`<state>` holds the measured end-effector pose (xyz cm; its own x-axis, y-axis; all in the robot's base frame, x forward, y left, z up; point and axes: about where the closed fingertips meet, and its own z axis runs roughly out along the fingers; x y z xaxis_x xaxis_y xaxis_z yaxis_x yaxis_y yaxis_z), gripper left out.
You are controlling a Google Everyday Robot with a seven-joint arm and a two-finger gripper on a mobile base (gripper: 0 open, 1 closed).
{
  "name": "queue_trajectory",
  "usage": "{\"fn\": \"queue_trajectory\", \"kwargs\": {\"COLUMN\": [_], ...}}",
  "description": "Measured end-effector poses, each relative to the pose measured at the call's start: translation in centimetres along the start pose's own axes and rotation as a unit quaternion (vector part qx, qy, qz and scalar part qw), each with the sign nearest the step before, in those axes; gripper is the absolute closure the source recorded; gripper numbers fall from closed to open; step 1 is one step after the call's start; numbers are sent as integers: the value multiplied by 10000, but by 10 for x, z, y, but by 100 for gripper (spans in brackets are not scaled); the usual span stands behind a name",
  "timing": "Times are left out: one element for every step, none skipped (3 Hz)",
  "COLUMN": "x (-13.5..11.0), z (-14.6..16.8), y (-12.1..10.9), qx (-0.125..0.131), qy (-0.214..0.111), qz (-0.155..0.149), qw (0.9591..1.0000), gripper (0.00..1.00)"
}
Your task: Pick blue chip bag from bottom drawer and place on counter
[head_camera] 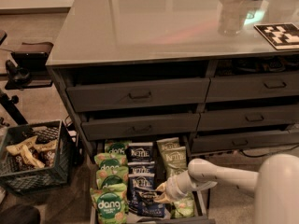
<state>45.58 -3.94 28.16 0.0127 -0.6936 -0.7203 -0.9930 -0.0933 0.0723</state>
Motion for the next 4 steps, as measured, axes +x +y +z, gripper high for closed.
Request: {"fn": "queue_trajectory", "kwargs": {"x": [-5,-20,-38,-39], "z": [-47,-99,-125,-124], "y": [2,3,0,2], "qx": [178,289,247,182], "qy": [-133,-232,-529,-551], "qz": [-136,-343,-589,-604], "qw": [9997,9987,9966,9965], "gripper": [100,100,100,100]}}
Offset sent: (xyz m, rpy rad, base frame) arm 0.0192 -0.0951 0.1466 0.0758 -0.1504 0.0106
